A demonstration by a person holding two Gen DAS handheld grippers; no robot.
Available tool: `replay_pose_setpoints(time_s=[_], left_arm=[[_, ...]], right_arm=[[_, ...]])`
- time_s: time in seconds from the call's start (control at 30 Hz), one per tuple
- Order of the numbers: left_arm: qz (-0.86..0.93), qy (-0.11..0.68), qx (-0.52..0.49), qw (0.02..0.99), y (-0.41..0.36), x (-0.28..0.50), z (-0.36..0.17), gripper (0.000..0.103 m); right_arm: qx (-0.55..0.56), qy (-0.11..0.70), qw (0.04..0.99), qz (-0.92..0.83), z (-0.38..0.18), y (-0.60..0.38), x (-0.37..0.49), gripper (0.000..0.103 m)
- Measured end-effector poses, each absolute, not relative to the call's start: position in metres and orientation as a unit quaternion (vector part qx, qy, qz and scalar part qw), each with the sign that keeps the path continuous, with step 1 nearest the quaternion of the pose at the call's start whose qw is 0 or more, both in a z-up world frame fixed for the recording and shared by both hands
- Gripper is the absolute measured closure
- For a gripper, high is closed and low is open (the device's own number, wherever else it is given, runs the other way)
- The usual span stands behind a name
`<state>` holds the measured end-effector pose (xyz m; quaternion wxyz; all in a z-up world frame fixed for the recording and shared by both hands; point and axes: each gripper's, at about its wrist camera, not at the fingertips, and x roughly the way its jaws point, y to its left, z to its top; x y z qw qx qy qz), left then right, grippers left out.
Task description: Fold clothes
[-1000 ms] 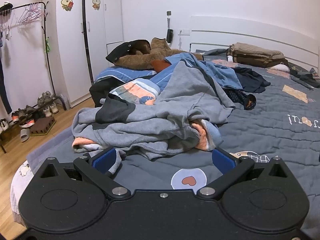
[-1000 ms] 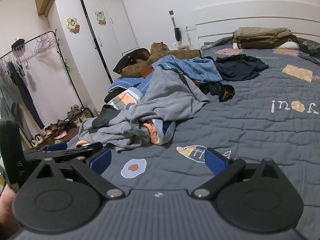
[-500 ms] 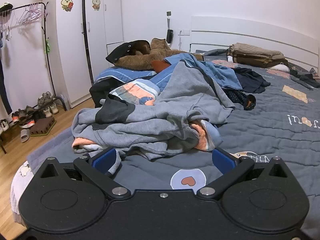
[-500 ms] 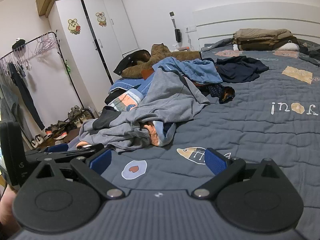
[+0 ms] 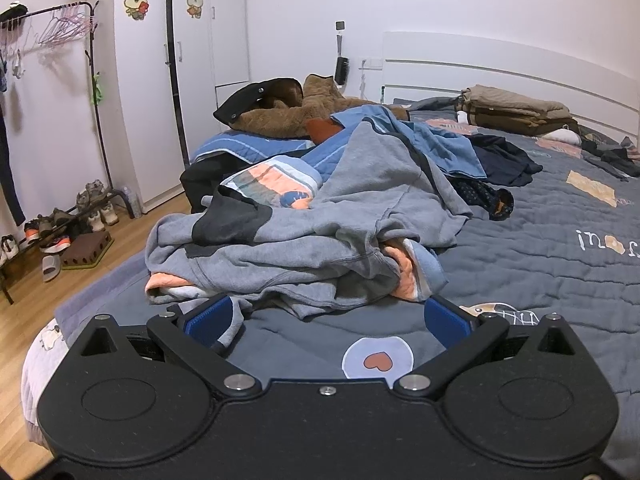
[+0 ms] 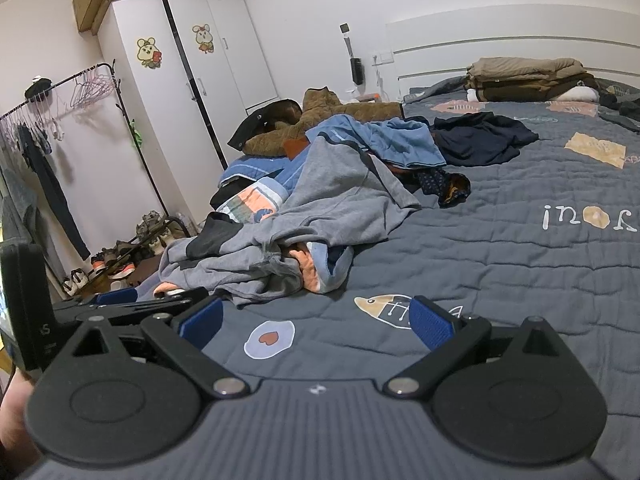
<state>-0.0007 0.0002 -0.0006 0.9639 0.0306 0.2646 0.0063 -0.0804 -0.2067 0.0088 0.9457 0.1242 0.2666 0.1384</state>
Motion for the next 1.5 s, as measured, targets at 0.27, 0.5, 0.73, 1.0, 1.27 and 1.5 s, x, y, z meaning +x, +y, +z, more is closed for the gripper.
replay_pose_setpoints(time_s=[0.27,0.5,0.73,1.0,1.27,1.5], left_arm=[[0.007,0.265,0.032,0.964,0.001,0.0,-0.001,0.0],[0.005,0.266,0.032,0.963,0.001,0.0,-0.001,0.0],[0.002,0.268,0.025,0.963,0.004,0.001,0.0,0.0],[0.002,0.269,0.014,0.963,0.015,0.004,0.003,0.0],[0.0,0.256,0.023,0.966,0.04,0.017,0.009,0.0],[-0.017,0.26,-0.014,0.965,0.068,0.031,0.007,0.0]], right_arm=[[0.127,0.269,0.945,0.138,0.008,-0.206,-0.08,0.004],[0.132,0.27,0.944,0.134,0.009,-0.206,-0.077,0.004],[0.121,0.276,0.944,0.135,0.01,-0.199,-0.071,0.004],[0.108,0.281,0.943,0.139,0.011,-0.187,-0.055,0.004],[0.103,0.298,0.936,0.154,0.0,-0.167,-0.011,0.004],[0.09,0.303,0.933,0.17,-0.017,-0.142,0.037,0.004]])
